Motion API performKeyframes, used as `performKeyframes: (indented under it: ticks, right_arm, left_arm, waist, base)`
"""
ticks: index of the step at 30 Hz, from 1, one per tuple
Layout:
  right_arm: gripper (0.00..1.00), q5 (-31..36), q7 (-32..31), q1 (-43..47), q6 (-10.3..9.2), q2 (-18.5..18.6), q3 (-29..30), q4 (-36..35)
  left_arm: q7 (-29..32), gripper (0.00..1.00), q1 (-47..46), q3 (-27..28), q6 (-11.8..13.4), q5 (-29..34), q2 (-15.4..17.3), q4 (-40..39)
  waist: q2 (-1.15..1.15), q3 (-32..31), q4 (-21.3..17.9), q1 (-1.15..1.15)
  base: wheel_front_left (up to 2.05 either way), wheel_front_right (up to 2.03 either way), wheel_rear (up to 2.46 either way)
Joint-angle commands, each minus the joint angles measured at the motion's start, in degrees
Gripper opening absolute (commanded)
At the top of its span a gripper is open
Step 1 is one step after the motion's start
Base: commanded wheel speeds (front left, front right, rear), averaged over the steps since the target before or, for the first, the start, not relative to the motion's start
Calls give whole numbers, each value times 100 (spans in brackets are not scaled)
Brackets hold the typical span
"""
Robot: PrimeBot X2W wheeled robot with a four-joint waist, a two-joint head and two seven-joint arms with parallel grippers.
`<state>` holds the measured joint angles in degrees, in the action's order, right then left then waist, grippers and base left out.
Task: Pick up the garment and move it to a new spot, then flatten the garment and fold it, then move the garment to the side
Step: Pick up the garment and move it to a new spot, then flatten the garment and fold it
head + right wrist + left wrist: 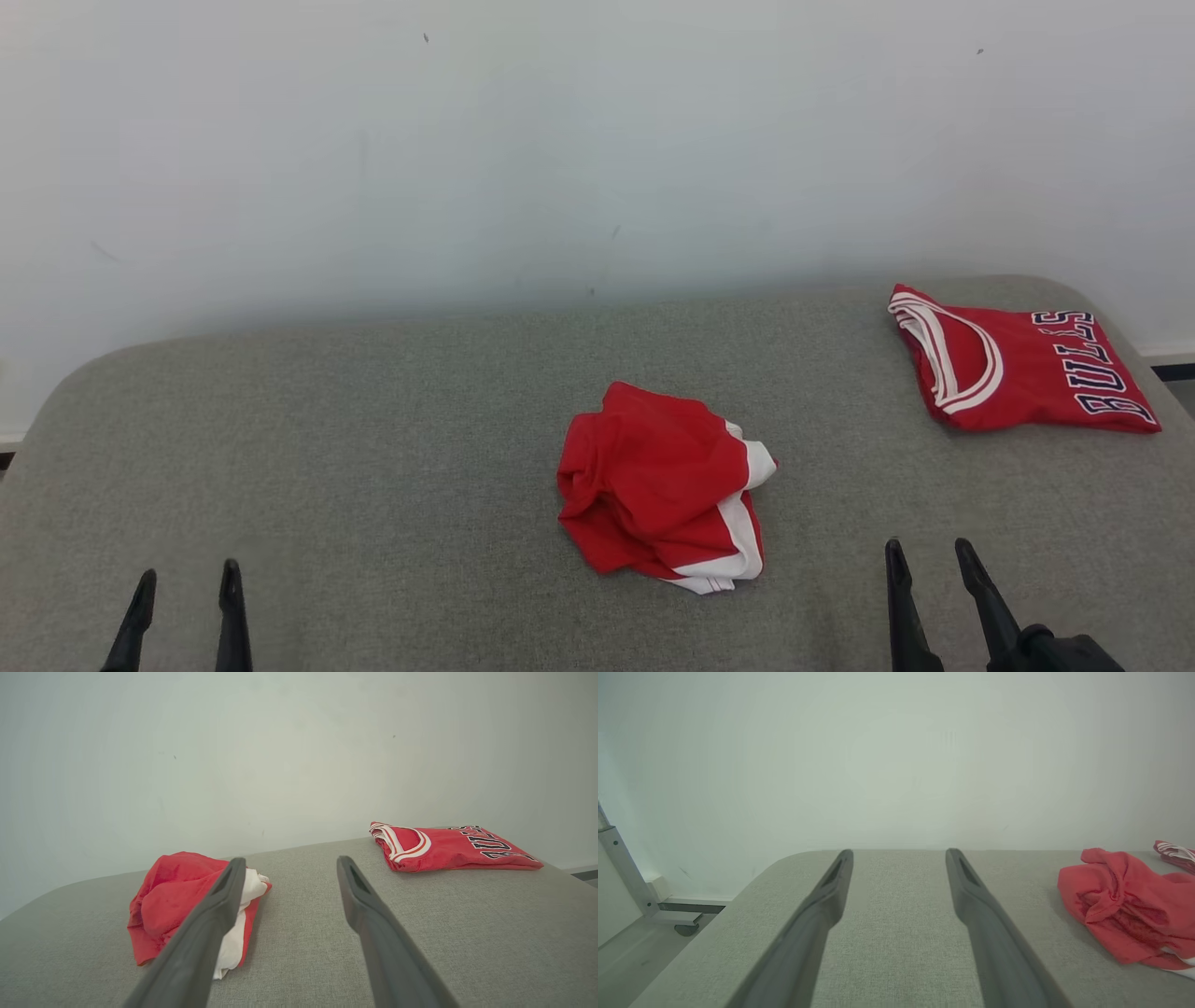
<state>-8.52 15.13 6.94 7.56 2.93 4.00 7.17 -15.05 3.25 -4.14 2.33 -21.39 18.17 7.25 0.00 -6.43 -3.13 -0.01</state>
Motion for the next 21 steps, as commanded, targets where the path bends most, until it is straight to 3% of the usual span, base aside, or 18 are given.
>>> performKeyframes:
  ticks: [1,6,14,21]
  right_arm:
    - [100,-48,-1,79,-12,-12,-35,13]
    - [100,-60,-1,145,-12,-11,-35,15]
    - [100,-90,-1,237,-12,-12,-23,16]
    - [100,-118,-1,328,-12,-12,-43,22]
  left_arm:
    - [-16,100,190,156,-2,62,-100,-50]
    - [-16,100,489,387,-83,400,-198,-121]
    - [-16,100,678,499,-597,652,-334,-165]
    - [-16,100,739,600,-774,761,-475,-89]
  waist:
    - [0,-4,5,1]
    - [0,-27,14,1]
    - [0,-64,48,1]
    - [0,-49,77,1]
  base:
    - [0,0,0]
    - [0,0,0]
    - [0,0,0]
    - [0,0,0]
